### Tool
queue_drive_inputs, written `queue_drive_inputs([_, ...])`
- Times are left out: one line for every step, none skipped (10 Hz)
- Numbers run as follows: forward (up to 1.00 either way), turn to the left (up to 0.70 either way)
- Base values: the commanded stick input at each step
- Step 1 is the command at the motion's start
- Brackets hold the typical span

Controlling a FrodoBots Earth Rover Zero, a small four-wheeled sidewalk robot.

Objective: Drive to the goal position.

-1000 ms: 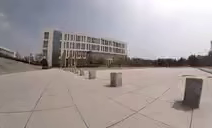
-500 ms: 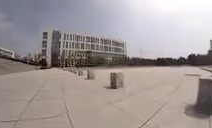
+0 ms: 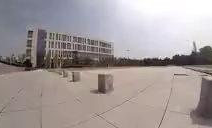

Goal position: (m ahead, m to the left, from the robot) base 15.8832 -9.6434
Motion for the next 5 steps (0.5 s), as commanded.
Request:
queue_drive_inputs([0.70, -0.03])
queue_drive_inputs([0.70, 0.00])
queue_drive_inputs([0.70, 0.00])
queue_drive_inputs([0.70, 0.00])
queue_drive_inputs([0.70, 0.00])
